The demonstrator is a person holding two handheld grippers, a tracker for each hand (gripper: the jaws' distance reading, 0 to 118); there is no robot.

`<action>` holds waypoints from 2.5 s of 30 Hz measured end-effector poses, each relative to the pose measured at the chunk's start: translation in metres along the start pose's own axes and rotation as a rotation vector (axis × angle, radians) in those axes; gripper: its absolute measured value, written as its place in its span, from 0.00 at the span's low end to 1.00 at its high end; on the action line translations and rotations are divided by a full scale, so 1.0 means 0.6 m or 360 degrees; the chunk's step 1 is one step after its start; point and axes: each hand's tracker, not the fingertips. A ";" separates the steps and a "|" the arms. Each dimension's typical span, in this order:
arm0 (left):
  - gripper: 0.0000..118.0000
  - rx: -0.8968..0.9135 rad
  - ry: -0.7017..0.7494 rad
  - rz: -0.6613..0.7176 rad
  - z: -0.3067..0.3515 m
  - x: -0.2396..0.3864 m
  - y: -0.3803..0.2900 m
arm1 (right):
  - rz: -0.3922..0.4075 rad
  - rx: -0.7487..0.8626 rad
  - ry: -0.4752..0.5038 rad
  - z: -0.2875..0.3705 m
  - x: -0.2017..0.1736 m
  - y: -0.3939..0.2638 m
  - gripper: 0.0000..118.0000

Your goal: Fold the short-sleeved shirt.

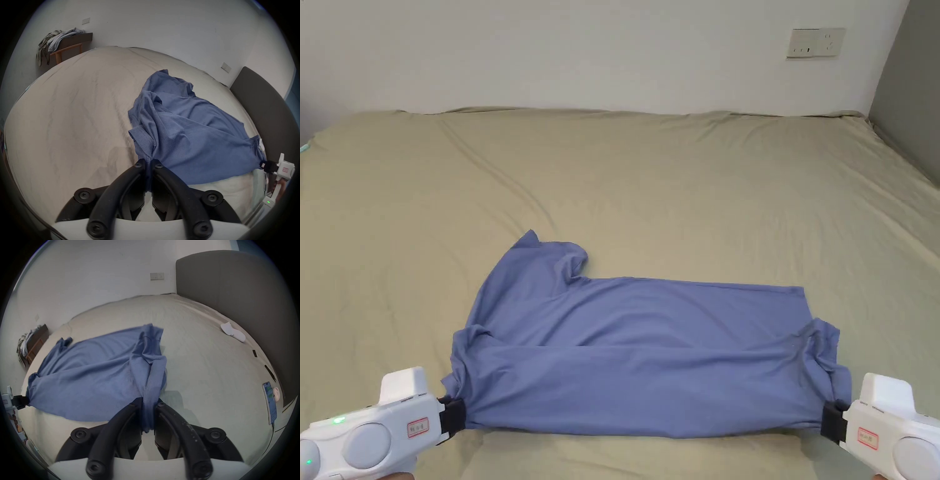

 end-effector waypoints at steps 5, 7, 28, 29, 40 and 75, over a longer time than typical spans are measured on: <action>0.04 -0.0022 0.0033 -0.0006 0.015 -0.024 -0.016 | 0.0073 -0.0021 -0.0031 0.091 -0.002 -0.075 0.13; 0.04 -0.0051 0.0024 -0.0017 0.011 -0.050 -0.025 | 0.0026 -0.0071 -0.0011 0.117 0.001 -0.111 0.13; 1.00 0.0417 0.0016 -0.0160 0.197 0.064 -0.052 | 0.0234 0.0409 -0.0044 0.250 -0.088 -0.042 0.93; 1.00 0.0503 -0.0001 -0.0193 0.214 0.078 -0.039 | 0.0255 0.0484 -0.0046 0.266 -0.100 -0.028 0.93; 0.24 0.1180 0.0049 -0.0435 0.281 0.209 -0.002 | 0.0309 0.1099 -0.0119 0.360 -0.164 0.039 0.57; 0.83 -0.0232 0.0137 -0.0290 -0.273 0.063 0.247 | 0.0429 0.0756 -0.0154 0.108 -0.173 0.174 0.01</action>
